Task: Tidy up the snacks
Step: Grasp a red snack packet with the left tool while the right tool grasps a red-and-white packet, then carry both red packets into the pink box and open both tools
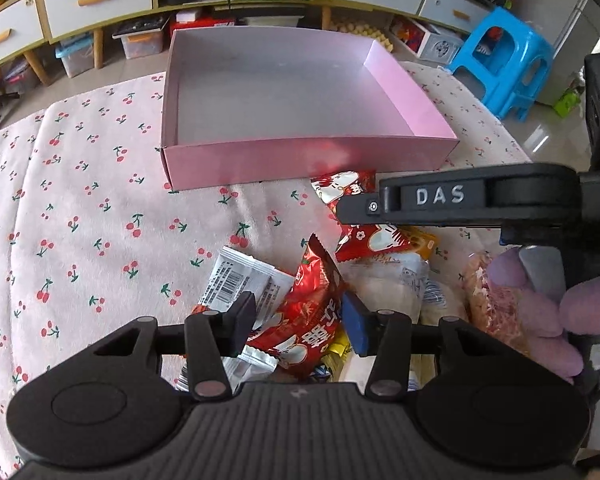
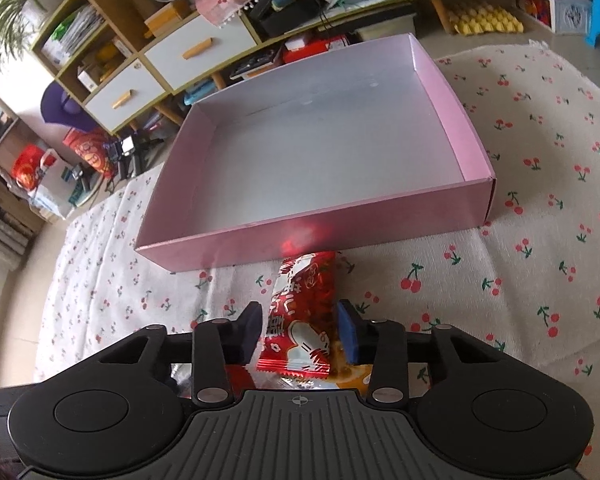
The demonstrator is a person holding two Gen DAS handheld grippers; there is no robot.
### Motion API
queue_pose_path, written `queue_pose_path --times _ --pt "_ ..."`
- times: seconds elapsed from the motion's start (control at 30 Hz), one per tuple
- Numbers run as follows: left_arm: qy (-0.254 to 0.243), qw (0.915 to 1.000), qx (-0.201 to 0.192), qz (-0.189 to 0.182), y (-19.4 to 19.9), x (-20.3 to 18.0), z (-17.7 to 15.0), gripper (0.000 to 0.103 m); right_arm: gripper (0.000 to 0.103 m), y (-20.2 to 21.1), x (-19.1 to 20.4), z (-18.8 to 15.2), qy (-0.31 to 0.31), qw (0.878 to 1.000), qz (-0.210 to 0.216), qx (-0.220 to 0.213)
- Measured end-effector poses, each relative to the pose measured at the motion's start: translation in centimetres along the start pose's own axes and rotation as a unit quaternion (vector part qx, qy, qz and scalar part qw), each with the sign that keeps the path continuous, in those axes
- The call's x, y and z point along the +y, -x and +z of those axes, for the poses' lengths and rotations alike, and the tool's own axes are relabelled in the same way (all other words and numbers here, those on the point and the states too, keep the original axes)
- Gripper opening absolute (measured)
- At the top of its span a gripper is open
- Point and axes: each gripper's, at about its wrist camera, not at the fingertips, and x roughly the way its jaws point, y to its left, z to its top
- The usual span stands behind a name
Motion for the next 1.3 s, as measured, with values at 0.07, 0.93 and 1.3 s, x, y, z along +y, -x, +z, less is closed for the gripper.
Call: queue_pose_path --times 0.07,0.93,1.3 --pt "0.0 1.0 0.0 0.001 0.1 -0.2 -0.1 0.034 0.035 0.0 0.1 -0.2 0.009 1.0 0.0 -0.002" --pt "0.081 0.9947 -0.062 0.01 2.7 1.7 0.5 0.021 0.015 3.6 -1.9 1.3 -0.056 0.997 0.044 -0.005" --pt "0.096 0.9936 -0.056 0.023 2.4 1.6 0.3 0.021 0.057 1.2 -0.2 0.7 0.012 1.0 -0.016 -0.012"
